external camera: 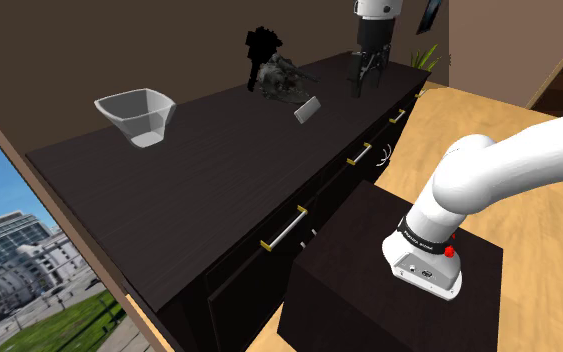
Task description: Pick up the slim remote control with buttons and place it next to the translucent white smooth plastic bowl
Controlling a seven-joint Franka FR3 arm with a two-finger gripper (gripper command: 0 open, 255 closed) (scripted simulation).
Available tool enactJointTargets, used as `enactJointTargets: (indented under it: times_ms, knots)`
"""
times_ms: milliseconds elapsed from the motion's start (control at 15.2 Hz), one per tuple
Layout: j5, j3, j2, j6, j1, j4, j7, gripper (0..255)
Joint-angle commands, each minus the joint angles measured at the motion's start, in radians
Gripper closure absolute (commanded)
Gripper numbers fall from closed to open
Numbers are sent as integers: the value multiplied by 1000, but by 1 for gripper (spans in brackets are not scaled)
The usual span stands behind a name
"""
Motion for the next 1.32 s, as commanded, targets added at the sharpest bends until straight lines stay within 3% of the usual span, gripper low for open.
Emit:
enactJointTargets:
  times_ms: [0, 726, 1254]
  knots:
    - [0, 0, 0, 0, 0, 0, 0, 0]
    - [116, -147, 193, 497, -93, -98, 104, 0]
    - [307, -273, 402, 835, -100, -94, 83, 0]
